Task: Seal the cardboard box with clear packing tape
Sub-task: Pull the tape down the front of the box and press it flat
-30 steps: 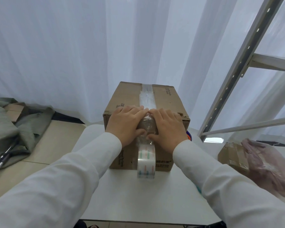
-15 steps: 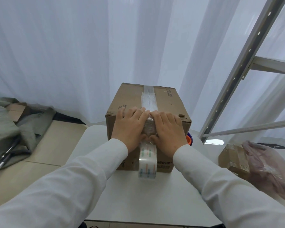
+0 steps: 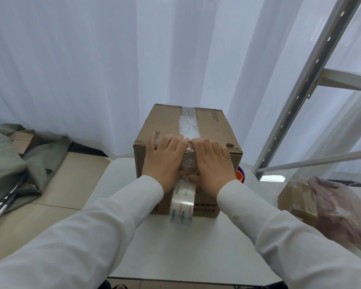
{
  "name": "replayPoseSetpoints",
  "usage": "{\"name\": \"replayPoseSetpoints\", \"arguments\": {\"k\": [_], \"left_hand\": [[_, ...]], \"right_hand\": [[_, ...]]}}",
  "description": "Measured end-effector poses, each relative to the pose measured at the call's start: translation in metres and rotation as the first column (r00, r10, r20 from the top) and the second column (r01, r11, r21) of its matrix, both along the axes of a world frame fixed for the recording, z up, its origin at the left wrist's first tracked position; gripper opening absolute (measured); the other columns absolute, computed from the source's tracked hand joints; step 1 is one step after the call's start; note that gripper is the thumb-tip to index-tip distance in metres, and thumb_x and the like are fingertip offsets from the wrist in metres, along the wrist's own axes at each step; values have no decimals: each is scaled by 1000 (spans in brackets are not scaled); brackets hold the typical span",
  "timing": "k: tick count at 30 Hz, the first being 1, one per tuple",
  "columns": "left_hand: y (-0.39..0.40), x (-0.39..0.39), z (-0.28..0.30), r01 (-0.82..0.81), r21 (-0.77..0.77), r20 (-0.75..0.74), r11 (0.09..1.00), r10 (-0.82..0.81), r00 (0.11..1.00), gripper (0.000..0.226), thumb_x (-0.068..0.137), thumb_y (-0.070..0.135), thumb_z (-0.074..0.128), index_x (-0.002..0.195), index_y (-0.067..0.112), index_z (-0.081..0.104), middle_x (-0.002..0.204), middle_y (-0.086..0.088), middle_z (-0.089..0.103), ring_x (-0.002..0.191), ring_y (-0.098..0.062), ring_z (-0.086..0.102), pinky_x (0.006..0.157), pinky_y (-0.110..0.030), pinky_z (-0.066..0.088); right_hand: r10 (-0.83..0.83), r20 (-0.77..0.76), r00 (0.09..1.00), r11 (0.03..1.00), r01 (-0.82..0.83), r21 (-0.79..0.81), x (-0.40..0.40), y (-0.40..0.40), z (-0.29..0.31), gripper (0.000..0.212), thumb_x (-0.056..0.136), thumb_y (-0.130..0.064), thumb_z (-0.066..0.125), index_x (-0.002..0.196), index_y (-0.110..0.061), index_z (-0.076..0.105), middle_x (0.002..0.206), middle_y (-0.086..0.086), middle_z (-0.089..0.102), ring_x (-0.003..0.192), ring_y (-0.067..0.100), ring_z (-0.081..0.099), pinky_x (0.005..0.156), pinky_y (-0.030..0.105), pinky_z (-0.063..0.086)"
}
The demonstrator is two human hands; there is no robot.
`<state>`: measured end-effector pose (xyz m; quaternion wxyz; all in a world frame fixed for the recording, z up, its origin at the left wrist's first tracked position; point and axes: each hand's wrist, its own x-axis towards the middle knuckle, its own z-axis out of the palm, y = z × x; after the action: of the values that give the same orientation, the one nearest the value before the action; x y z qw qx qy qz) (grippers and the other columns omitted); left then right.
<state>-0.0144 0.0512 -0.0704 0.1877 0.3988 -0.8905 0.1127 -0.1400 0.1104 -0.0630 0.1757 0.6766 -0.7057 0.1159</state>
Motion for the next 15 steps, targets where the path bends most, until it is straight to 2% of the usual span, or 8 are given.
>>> {"name": "replayPoseSetpoints", "arguments": {"k": [3,5,7,11,15], "left_hand": [[-4,3,3,37,46,-15,998,-36,999,85,77,50,60,144,26,14,152,7,20,140,-16,12,113,-47,0],[-4,2,5,42,72,-28,997,-40,999,86,77,56,58,144,27,14,152,7,20,140,-16,11,113,-47,-1],[-2,1,4,22,43,-5,999,-22,1000,84,79,54,57,145,26,12,153,7,18,141,-16,10,113,-48,-1],[2,-2,-1,-26,-28,10,999,26,1000,81,84,46,55,146,24,9,153,4,16,141,-18,10,112,-53,-2],[3,-3,-3,-32,-38,7,999,32,999,79,84,44,55,145,22,10,153,2,16,141,-20,10,110,-56,-5]], "right_hand": [[-22,-5,1000,999,22,-24,3,-1,-5,77,71,-40,71,132,-19,28,132,5,39,121,25,38,106,38,23],[-61,-24,998,997,59,-55,6,-4,-11,78,67,-36,74,125,-20,25,128,8,45,118,28,43,105,41,28],[-88,-24,996,994,86,-71,10,-5,-13,78,67,-34,75,122,-18,22,127,9,46,118,30,44,105,43,30],[-31,22,999,999,32,-28,8,-2,-9,73,78,-33,64,136,-17,22,140,6,30,130,26,27,112,39,13],[-23,40,999,1000,23,-3,8,3,-5,75,78,-35,64,138,-18,23,141,5,29,131,25,25,113,38,9]]}}
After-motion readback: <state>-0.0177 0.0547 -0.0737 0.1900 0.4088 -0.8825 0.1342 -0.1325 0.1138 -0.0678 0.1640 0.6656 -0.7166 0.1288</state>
